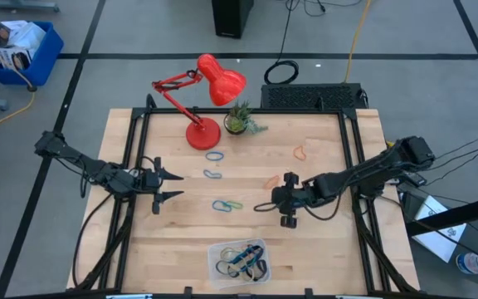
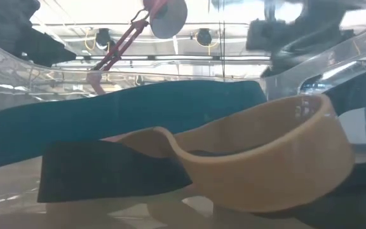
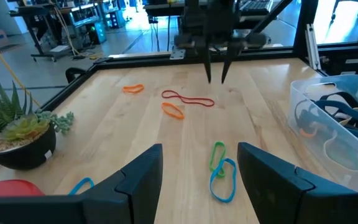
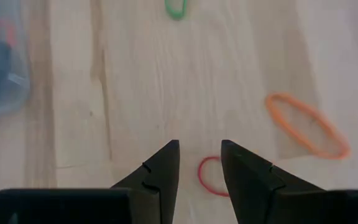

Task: Pick and place rubber bands into bin
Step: Put the red rubber band into the transparent bin

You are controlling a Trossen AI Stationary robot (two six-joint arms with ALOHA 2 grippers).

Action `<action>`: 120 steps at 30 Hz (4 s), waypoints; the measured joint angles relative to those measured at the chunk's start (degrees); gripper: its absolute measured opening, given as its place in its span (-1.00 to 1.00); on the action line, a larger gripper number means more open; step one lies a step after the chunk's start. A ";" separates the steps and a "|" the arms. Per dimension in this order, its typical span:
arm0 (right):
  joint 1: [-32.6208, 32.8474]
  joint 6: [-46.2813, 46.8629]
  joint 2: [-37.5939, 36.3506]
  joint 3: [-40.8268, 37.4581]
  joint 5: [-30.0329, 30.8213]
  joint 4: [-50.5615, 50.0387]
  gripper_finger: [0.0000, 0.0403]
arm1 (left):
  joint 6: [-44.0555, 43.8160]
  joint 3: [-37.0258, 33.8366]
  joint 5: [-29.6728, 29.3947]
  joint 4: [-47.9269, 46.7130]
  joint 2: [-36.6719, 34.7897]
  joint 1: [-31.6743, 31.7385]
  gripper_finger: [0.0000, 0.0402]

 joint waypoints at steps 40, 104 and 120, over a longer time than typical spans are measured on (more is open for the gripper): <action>-0.95 5.81 3.28 -15.73 -0.14 19.95 -0.71 | 2.95 0.00 -0.02 -0.04 -0.02 -0.01 0.07; -0.38 5.05 3.45 -15.81 -2.18 22.13 -0.71 | 3.04 0.00 -0.01 -0.04 -0.01 -0.02 0.07; -0.34 7.00 3.48 -15.86 -0.96 22.49 -0.71 | 3.02 0.00 -0.02 -0.04 0.00 -0.02 0.07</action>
